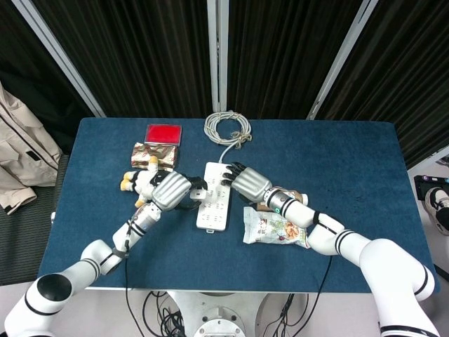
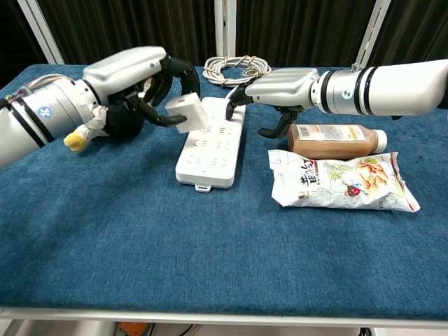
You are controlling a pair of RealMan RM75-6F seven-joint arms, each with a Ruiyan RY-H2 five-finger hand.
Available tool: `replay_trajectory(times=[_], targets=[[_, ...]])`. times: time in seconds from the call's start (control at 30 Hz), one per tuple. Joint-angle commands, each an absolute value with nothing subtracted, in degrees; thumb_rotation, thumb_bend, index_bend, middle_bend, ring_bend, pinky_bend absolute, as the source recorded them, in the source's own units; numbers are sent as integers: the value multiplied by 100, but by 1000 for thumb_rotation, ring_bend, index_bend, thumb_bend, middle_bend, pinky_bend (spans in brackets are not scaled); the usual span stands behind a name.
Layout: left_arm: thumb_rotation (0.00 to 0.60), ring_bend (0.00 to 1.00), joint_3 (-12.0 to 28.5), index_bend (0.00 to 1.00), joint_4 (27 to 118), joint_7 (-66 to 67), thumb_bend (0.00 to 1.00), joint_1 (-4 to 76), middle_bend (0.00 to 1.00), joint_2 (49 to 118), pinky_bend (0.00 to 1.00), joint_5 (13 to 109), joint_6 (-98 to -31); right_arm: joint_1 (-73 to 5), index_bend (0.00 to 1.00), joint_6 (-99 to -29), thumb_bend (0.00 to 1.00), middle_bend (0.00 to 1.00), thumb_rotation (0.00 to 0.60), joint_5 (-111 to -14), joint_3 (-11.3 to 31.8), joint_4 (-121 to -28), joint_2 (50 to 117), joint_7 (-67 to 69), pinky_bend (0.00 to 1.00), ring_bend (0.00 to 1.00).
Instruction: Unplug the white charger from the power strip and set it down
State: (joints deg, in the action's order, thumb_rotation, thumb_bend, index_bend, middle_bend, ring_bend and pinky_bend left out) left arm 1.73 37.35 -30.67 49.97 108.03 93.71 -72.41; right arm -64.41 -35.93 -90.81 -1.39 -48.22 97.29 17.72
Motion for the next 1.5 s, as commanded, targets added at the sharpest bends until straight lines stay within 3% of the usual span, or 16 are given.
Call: replay_trajectory(times=[0.03, 0.23, 0.37, 0.53, 0.67, 0.9, 1.13, 1.5], targets=[[600, 689, 224, 737, 3932, -2808, 556, 4880, 809, 10624, 728, 9400, -7554, -6417, 299, -3664, 417, 209, 600, -9066, -107, -4874, 9687, 1777, 0, 0], [600, 650, 57, 693, 4526, -1709, 551, 4579, 771, 10088, 693, 9283, -7278, -6344, 288, -3946, 418, 206, 600, -9054, -15, -5116, 9487, 1739, 0, 0], [600, 528, -74, 542, 5346, -1138, 529, 4411, 650, 9648, 575, 9050, -6742, -6259, 274, -4176, 416, 203, 600, -8996, 93, -5379, 9295, 1714, 0, 0], [600, 297, -7, 296, 6205, -407, 272, 4242, 422, 9291, 375, 8715, -6466, -6157, 242, -4370, 395, 195, 600, -8862, 250, -5774, 9001, 1558, 0, 0], [600, 217, 102, 220, 6804, -90, 197, 4008, 330, 8926, 297, 8490, -6625, -5939, 228, -4666, 386, 190, 600, -8731, 351, -6286, 8576, 1321, 0, 0], [600, 213, 248, 205, 7655, -70, 174, 3152, 311, 8016, 233, 8224, -7717, -4901, 134, -5642, 375, 168, 600, -8230, 326, -7641, 7390, 547, 0, 0], [600, 180, 287, 205, 8109, 239, 172, 2103, 290, 7146, 174, 7615, -8576, -3324, 26, -7282, 316, 130, 600, -7906, -19, -8860, 6435, -161, 0, 0], [600, 126, -14, 205, 8822, 846, 172, 1099, 236, 6752, 119, 7649, -9303, -1259, 0, -9397, 327, 96, 600, -8330, -600, -9055, 6331, 108, 0, 0]])
